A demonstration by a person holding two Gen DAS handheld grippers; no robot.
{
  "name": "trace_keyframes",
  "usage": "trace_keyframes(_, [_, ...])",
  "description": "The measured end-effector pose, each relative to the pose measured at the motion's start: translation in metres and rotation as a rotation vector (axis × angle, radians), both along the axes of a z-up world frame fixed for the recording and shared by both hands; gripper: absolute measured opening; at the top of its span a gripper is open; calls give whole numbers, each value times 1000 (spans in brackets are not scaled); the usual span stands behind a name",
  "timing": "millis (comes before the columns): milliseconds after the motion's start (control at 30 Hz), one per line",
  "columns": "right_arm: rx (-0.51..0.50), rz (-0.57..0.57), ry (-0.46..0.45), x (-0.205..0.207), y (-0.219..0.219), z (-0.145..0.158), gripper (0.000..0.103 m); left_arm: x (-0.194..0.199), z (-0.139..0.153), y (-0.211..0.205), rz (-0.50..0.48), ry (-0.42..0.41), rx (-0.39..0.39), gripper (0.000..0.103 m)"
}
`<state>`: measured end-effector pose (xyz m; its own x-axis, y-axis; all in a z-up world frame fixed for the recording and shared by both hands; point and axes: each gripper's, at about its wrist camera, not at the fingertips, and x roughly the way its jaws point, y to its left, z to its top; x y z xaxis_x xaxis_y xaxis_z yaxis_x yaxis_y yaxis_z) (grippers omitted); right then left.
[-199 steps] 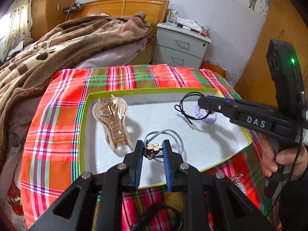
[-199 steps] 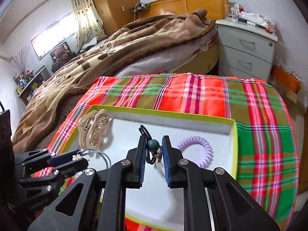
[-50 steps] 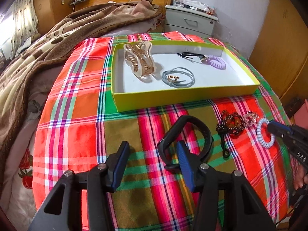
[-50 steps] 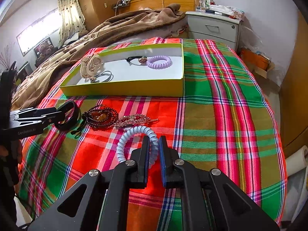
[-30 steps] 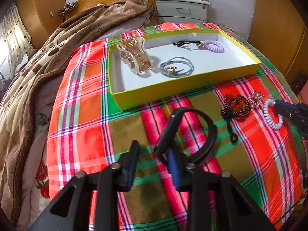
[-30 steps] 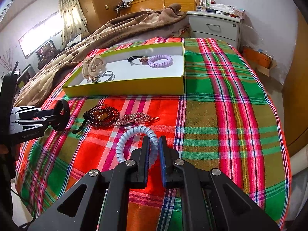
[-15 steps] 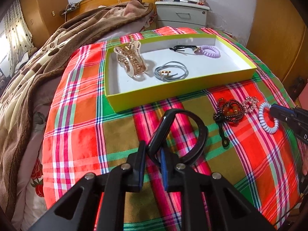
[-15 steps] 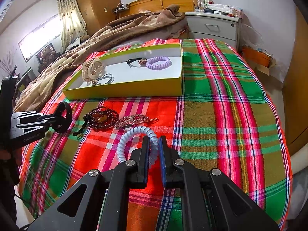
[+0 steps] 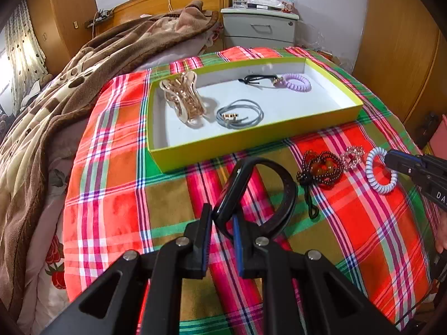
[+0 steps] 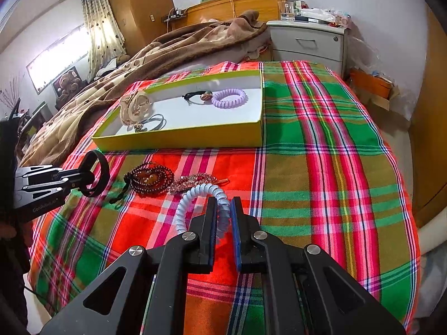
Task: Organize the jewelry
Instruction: 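Carry the black band and white coil tie over the yellow box with both tools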
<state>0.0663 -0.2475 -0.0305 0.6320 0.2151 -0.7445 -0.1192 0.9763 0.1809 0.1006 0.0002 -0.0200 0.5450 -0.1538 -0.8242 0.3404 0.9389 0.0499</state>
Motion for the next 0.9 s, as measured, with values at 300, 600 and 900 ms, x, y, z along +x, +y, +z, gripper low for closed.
trace_keyframes(300, [4,-6,-30,9,-1,18,10,10,13,3,3,-22,-20,15])
trace_keyframes(600, [4,7,-46,32,4,33,10,28,19,6,13,-16,-29,15])
trace_keyframes(900, [2,56,-60,81,21,49,10,52,23,9,28,-19,-40,15])
